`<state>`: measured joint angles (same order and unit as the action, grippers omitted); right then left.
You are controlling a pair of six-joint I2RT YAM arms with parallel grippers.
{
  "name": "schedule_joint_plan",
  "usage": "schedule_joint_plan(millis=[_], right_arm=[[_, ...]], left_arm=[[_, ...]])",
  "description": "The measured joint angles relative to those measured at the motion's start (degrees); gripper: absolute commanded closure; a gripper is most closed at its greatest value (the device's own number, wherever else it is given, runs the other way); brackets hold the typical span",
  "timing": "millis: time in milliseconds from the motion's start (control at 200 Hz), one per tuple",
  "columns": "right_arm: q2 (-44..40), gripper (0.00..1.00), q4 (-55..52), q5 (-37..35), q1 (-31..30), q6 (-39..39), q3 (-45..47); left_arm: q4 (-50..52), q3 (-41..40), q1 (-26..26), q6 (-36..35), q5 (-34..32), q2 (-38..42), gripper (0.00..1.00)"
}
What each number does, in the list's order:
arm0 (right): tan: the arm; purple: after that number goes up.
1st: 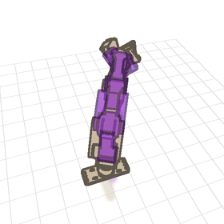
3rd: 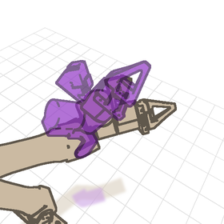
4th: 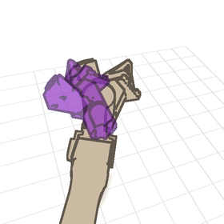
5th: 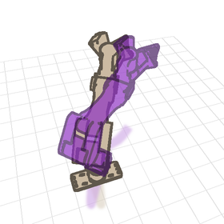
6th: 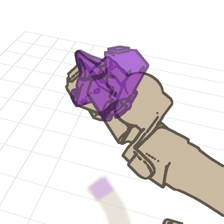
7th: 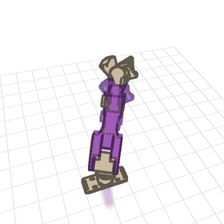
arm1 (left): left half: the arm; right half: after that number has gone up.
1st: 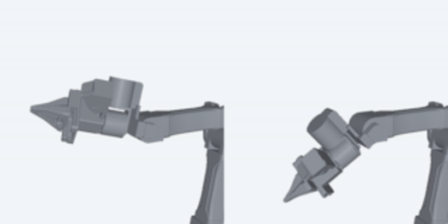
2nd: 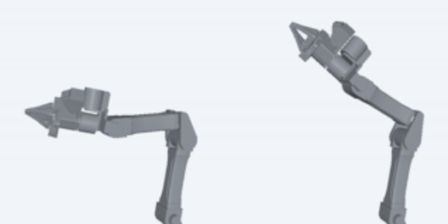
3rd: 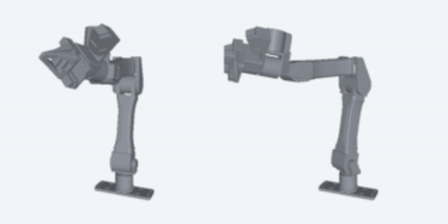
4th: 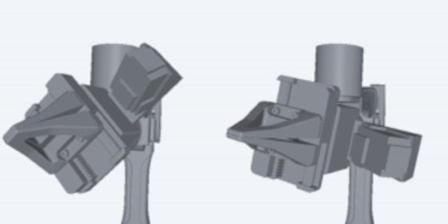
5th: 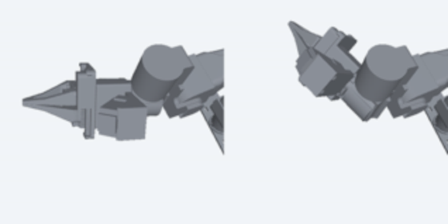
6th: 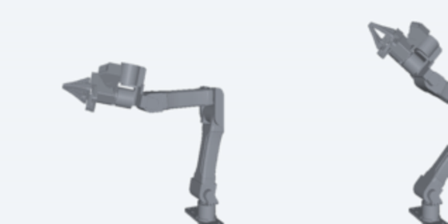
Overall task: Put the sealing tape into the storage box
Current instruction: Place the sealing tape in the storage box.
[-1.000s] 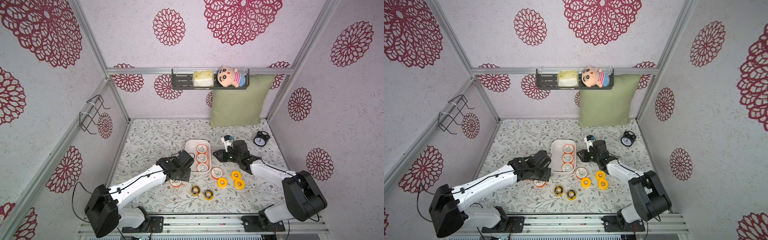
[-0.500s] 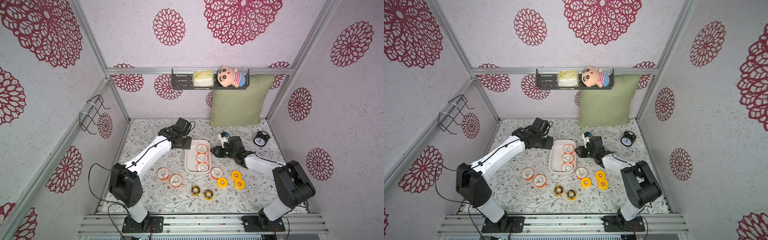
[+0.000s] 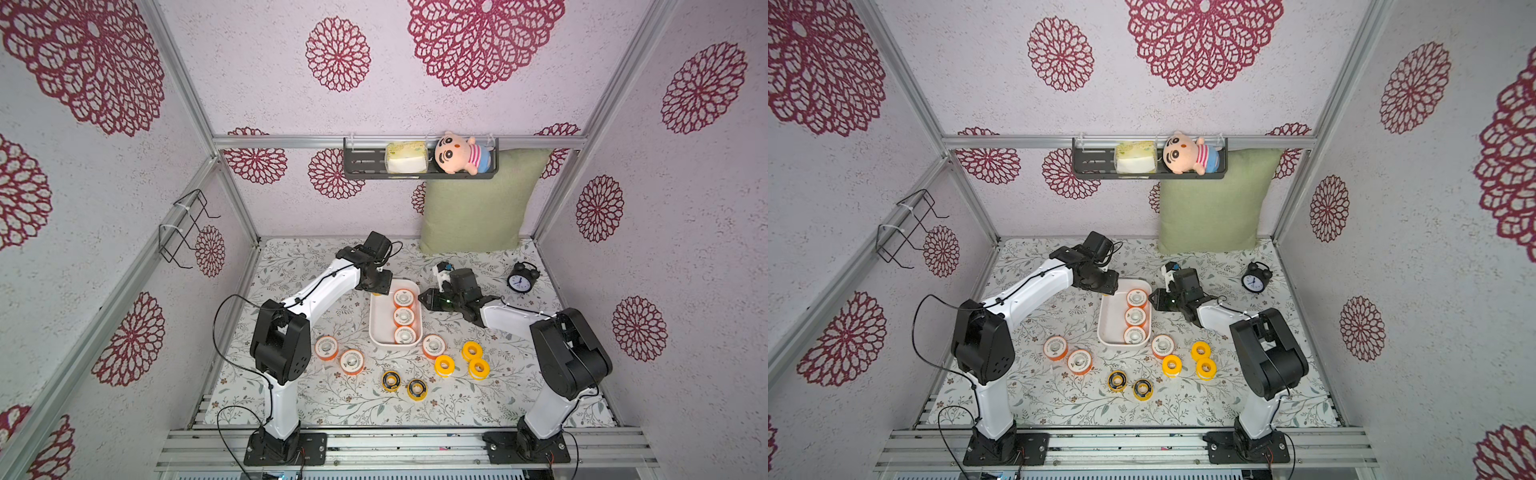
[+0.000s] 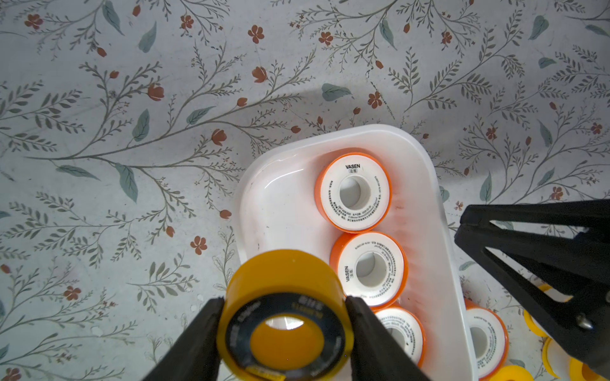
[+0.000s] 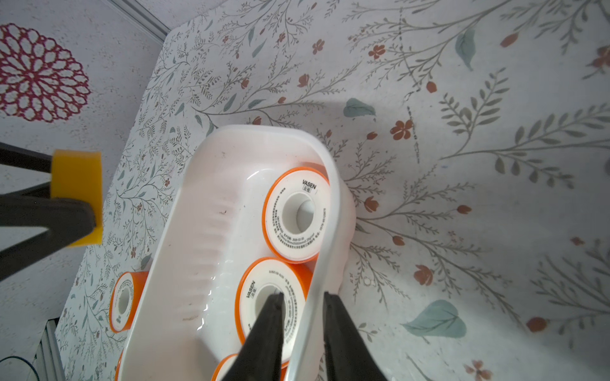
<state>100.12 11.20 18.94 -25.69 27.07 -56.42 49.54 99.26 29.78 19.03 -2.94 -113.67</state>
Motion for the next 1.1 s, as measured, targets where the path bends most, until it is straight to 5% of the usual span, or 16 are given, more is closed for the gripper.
schedule_joint_plan(millis=[1101], right_arm=[[5.3,0.83,-1.3,-0.7,0.0,1.0,-5.0]], left_arm=[[-0.3,6.3,-0.1,-0.4,2.0,-12.6,0.46]])
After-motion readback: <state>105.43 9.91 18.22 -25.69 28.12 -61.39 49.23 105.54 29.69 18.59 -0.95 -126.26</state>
